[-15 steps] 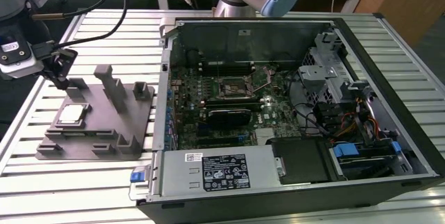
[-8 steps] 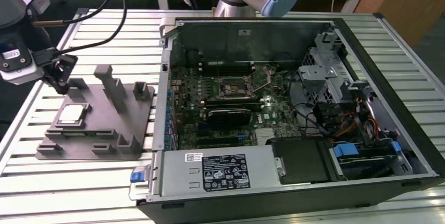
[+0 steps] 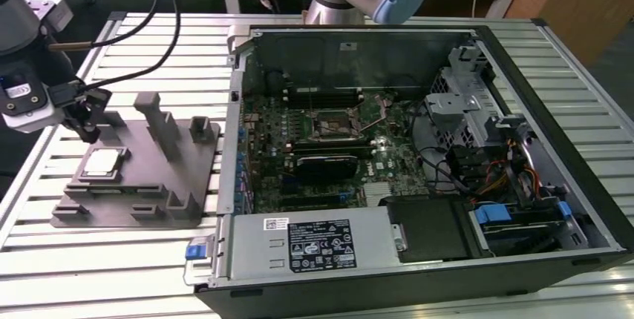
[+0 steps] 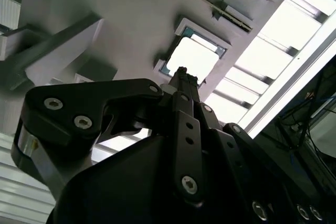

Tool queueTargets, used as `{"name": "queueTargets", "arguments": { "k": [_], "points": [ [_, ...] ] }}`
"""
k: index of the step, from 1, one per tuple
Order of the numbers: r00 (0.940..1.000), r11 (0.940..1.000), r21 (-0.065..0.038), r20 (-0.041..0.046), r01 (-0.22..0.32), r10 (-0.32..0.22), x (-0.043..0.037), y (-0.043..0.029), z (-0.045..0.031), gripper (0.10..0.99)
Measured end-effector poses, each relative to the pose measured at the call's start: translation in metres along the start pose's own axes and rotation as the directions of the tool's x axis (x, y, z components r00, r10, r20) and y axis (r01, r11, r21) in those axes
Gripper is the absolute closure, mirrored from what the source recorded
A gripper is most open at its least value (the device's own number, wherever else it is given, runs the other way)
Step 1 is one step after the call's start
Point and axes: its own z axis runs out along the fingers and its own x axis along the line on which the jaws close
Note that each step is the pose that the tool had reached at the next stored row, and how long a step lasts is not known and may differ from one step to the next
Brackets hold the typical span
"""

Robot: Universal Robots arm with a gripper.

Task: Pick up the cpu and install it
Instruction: 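Pick up the cpu and move it towards the insertion slot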

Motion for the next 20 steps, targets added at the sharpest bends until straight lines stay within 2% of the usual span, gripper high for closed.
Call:
{"name": "queueTargets", "arguments": {
  "k": [6,20],
  "points": [
    [1.0,1.0,0.0,-0.0002,0.0,0.0,0.0016,-0.0027,0.0105,0.98],
    [1.0,1.0,0.0,-0.0002,0.0,0.0,0.0113,-0.0052,0.0358,0.98]
  ]
}}
